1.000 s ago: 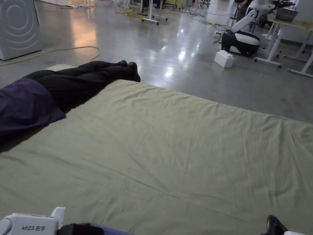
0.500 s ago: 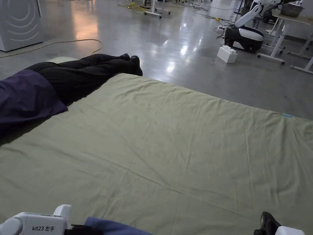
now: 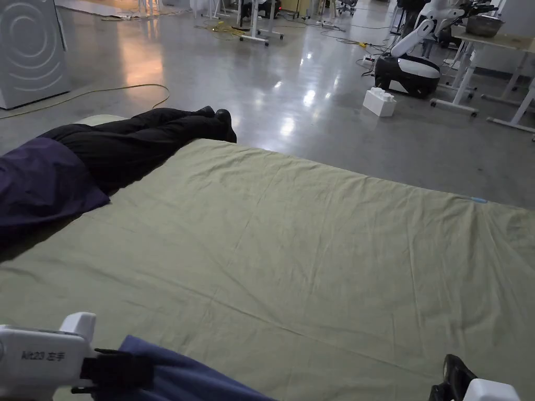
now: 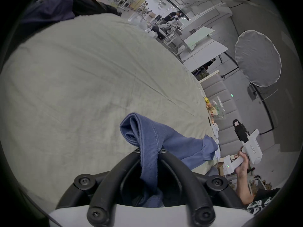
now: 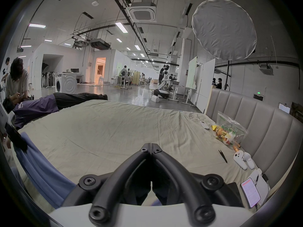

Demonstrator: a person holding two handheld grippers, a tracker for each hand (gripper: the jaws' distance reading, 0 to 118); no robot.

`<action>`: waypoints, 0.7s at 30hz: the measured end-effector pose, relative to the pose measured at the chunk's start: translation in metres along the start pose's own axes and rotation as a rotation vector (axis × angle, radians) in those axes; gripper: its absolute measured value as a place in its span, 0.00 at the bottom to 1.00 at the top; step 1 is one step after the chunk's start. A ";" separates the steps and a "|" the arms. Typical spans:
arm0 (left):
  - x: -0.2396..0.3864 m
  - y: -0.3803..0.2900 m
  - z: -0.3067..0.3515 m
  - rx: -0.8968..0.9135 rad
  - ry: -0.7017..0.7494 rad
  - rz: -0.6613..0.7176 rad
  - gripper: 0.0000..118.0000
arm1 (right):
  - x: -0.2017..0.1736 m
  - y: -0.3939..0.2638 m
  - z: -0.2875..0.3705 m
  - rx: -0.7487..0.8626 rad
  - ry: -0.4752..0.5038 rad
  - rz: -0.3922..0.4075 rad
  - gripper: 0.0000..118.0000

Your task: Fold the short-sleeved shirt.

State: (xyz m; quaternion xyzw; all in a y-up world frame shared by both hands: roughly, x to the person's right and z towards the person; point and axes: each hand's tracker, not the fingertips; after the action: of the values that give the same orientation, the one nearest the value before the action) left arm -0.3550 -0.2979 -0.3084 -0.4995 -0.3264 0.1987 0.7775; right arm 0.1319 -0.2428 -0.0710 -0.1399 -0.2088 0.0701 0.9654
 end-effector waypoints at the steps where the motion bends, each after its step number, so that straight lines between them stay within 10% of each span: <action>1: 0.000 0.003 0.009 0.008 0.031 0.004 0.09 | 0.002 0.000 0.000 0.001 -0.002 -0.001 0.00; 9: 0.038 -0.005 0.052 -0.009 0.316 -0.053 0.09 | 0.012 -0.002 0.005 0.017 -0.003 -0.029 0.00; 21: 0.140 -0.037 0.002 -0.046 -0.056 0.000 0.09 | 0.024 -0.008 0.011 0.025 0.001 -0.071 0.00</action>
State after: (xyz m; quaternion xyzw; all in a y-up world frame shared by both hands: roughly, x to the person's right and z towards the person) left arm -0.2578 -0.2236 -0.2315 -0.5114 -0.3525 0.2052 0.7564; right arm 0.1497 -0.2426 -0.0497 -0.1203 -0.2125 0.0383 0.9690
